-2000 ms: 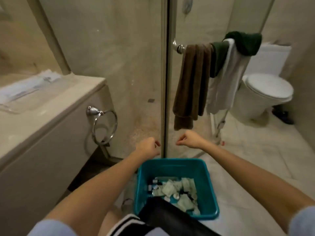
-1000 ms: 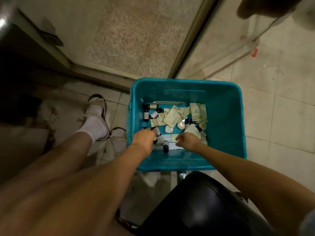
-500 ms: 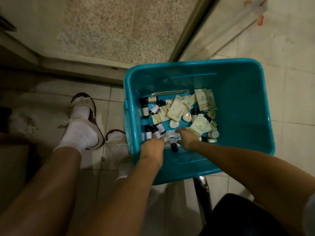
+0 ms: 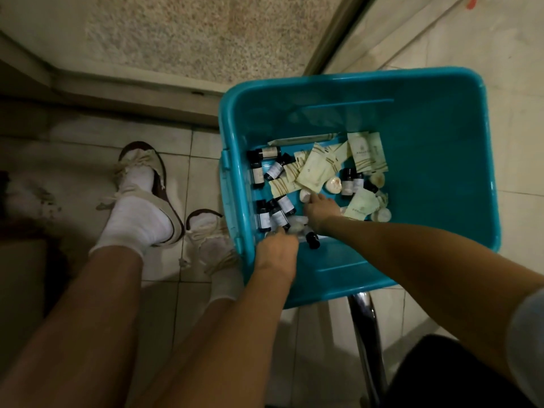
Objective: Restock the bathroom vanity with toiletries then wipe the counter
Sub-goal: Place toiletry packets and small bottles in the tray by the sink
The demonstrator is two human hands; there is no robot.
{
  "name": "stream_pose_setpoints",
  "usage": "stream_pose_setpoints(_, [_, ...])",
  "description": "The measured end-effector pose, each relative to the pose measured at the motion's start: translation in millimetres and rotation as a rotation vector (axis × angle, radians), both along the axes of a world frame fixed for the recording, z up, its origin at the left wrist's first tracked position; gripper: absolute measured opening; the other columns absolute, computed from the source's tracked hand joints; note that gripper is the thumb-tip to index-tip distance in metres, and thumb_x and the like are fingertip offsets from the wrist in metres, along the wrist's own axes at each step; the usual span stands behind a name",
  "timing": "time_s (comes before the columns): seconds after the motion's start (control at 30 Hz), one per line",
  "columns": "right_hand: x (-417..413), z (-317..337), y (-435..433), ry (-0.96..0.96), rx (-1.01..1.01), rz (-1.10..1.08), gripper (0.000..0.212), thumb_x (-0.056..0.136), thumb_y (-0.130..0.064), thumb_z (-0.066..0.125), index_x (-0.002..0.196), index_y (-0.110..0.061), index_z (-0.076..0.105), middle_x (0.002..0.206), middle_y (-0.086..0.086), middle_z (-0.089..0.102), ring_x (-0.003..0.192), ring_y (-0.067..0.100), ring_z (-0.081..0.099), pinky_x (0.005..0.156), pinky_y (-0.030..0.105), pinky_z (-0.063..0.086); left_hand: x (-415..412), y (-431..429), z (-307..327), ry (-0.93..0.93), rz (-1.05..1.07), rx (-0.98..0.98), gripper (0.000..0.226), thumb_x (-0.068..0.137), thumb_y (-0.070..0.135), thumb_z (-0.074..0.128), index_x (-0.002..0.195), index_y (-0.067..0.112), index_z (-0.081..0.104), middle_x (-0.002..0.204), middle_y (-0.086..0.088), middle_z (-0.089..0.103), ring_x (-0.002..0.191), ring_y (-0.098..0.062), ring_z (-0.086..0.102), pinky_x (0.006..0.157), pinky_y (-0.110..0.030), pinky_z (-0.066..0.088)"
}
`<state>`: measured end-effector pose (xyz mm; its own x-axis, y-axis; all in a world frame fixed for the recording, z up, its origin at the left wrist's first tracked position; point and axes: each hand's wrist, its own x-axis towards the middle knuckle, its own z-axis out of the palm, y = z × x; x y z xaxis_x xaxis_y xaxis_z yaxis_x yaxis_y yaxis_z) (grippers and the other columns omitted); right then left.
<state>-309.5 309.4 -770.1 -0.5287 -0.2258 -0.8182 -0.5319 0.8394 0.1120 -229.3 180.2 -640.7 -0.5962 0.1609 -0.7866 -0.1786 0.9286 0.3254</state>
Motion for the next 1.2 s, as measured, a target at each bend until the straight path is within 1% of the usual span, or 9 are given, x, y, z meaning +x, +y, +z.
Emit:
stream_pose_setpoints(0.1, [1.7,2.7,5.3,-0.049,-0.012,-0.092,0.027,0.093,-0.011,0.046,0.119,-0.015,0.050,0.122,0.009,0.057,0.112,0.028,0.052,0.090,0.034,0.036,-0.4,0.3,1.5,-0.010,0.018,0.008,0.045,0.087,-0.004,0.051,0.130,0.008,0.050,0.133,-0.014,0.045,0.123,-0.030,0.048,0.101,-0.039,0.042])
stream_pose_setpoints(0.27, [0.5,12.3,16.2,-0.066,-0.159,-0.225,0.020,0.098,-0.018,0.043,0.117,-0.014,0.046,0.112,0.013,0.059,0.099,0.031,0.056,0.067,0.033,0.035,0.3,0.6,3.5,-0.015,0.092,0.023,0.049,0.087,-0.005,0.050,0.132,0.012,0.048,0.133,-0.012,0.047,0.122,-0.030,0.049,0.101,-0.039,0.044])
stream_pose_setpoints(0.4, [-7.6,25.6,29.1,-0.089,-0.250,-0.252,0.022,0.097,-0.022,0.047,0.117,-0.014,0.048,0.111,0.014,0.061,0.097,0.031,0.057,0.067,0.031,0.036,-1.9,1.9,2.4,-0.033,0.190,0.041,0.045,0.089,-0.001,0.050,0.131,0.015,0.050,0.133,-0.010,0.048,0.121,-0.029,0.050,0.102,-0.038,0.044])
stream_pose_setpoints(0.57, [-21.0,46.0,45.7,-0.111,-0.308,-0.460,0.024,0.093,-0.021,0.053,0.115,-0.012,0.054,0.116,0.013,0.061,0.103,0.031,0.057,0.073,0.031,0.039,-1.8,1.0,-1.1,-0.040,0.391,0.121,0.046,0.088,0.005,0.056,0.131,0.021,0.049,0.129,-0.007,0.054,0.116,-0.027,0.055,0.098,-0.038,0.047])
stream_pose_setpoints(0.63, [-24.6,54.8,50.5,-0.106,-0.353,-0.587,0.021,0.092,-0.019,0.056,0.112,-0.012,0.056,0.107,0.011,0.060,0.101,0.029,0.057,0.073,0.028,0.038,-2.1,2.2,-2.6,-0.048,0.491,0.150,0.046,0.089,0.010,0.057,0.132,0.022,0.047,0.128,-0.006,0.056,0.114,-0.027,0.056,0.096,-0.038,0.048])
stream_pose_setpoints(0.77, [-26.8,81.1,45.7,-0.215,-0.594,-1.061,0.013,0.090,-0.018,0.062,0.099,-0.014,0.054,0.095,0.004,0.059,0.083,0.020,0.056,0.063,0.023,0.042,-5.0,6.6,-5.8,-0.123,0.777,0.238,0.044,0.087,0.020,0.063,0.129,0.017,0.051,0.121,-0.009,0.061,0.108,-0.029,0.059,0.093,-0.037,0.049])
stream_pose_setpoints(0.97, [-21.4,103.5,12.0,-0.484,-0.879,-1.354,0.007,0.089,-0.015,0.061,0.094,-0.019,0.058,0.090,0.002,0.066,0.076,0.017,0.061,0.066,0.027,0.050,-6.8,14.8,-6.8,-0.227,1.064,0.404,0.060,0.084,0.023,0.069,0.137,0.009,0.044,0.123,-0.011,0.060,0.112,-0.028,0.057,0.100,-0.037,0.045])
stream_pose_setpoints(1.1, [-19.0,105.3,-17.7,-0.759,-1.161,-1.730,0.014,0.094,-0.010,0.051,0.107,-0.012,0.057,0.091,0.002,0.065,0.083,0.015,0.062,0.076,0.028,0.054,-17.1,17.4,-2.9,-0.166,1.235,0.598,0.039,0.088,0.014,0.063,0.125,0.005,0.054,0.122,-0.011,0.062,0.105,-0.026,0.060,0.092,-0.032,0.047])
stream_pose_setpoints(1.2, [-17.9,102.7,-32.9,-0.806,-1.218,-1.791,0.018,0.095,-0.013,0.050,0.111,-0.012,0.057,0.094,0.003,0.064,0.085,0.013,0.061,0.075,0.025,0.056,-22.2,16.0,-0.1,-0.083,1.309,0.622,0.029,0.093,0.011,0.055,0.122,0.003,0.056,0.111,-0.010,0.064,0.098,-0.023,0.059,0.087,-0.030,0.046])
